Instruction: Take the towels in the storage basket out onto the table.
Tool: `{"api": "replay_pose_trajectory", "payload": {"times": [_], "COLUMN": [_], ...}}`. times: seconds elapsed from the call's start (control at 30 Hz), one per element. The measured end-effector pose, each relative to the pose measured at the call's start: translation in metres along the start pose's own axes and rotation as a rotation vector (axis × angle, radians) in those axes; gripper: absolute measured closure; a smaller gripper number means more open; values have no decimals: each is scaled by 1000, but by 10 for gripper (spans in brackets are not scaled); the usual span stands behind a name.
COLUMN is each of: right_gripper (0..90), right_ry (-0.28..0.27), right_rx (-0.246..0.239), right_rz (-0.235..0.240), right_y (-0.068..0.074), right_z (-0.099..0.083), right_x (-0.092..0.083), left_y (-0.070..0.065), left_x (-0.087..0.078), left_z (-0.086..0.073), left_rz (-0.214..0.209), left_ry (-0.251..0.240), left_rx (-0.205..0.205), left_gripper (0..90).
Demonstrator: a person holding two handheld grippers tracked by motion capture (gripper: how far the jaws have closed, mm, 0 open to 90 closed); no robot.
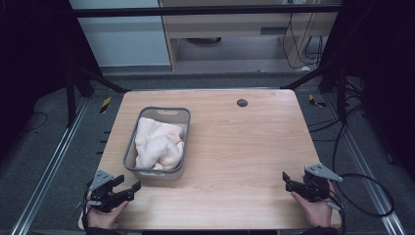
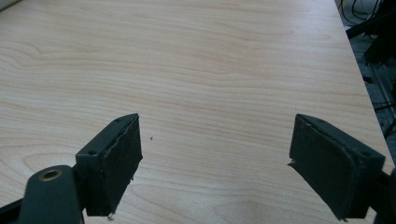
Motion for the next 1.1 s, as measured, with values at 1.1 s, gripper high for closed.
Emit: {"api": "replay_pose_trajectory", "payload": {"times": [1.1], "right_gripper": [157], "right_ry": [26], "right_rx": [-27], "right_rz": [12], "right_y": [7], "right_z": [1], "right_x": [10], "left_y": [-1], "left_x": [-34], "left_z": [75], "left_rz": [2], "left_ry": [-122], "left_rx": [16], "left_gripper": [237]}}
Point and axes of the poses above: each handheld gripper's, and its own axes: x roughly forward along the jaws, z roughly out of its top, y roughly to its left, the point moved 10 cm from there along x, roughly forward along the jaws, and after that the axes turned 13 degrees about y, right-handed, at the moved point
